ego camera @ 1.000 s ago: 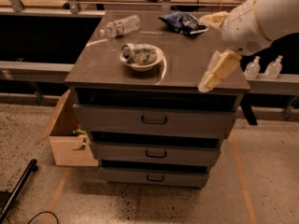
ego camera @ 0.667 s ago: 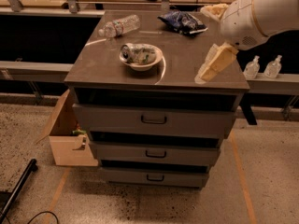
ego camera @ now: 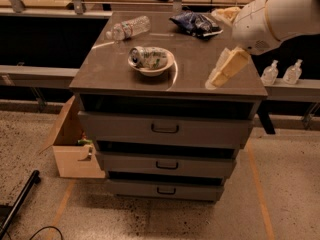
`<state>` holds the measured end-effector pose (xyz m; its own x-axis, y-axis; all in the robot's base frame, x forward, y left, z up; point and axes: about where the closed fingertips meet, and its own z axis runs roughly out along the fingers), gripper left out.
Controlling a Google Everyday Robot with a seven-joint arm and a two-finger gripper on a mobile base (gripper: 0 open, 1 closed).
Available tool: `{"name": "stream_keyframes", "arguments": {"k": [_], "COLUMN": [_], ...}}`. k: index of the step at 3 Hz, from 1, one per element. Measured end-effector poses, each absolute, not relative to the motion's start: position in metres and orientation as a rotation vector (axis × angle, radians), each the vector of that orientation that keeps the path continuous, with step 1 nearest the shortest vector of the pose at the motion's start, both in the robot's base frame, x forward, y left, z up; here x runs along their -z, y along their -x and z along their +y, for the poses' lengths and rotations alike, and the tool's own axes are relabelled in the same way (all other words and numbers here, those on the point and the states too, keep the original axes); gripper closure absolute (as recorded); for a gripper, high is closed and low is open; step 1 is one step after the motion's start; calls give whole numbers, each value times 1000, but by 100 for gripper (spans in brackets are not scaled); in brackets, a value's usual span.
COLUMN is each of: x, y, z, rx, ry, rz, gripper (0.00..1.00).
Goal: Pick 7up can from paper bowl and place on counter
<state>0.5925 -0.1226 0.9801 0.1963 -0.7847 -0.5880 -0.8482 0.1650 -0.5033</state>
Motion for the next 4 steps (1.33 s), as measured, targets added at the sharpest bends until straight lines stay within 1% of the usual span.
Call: {"name": "stream_keyframes", "arguments": {"k": [2, 4], "x": [-968, -939], "y": [-655, -699], "z": [-113, -82], "rx": [-95, -183], "ry": [1591, 1521], "rz": [1504, 1461], "gripper": [0, 0]}}
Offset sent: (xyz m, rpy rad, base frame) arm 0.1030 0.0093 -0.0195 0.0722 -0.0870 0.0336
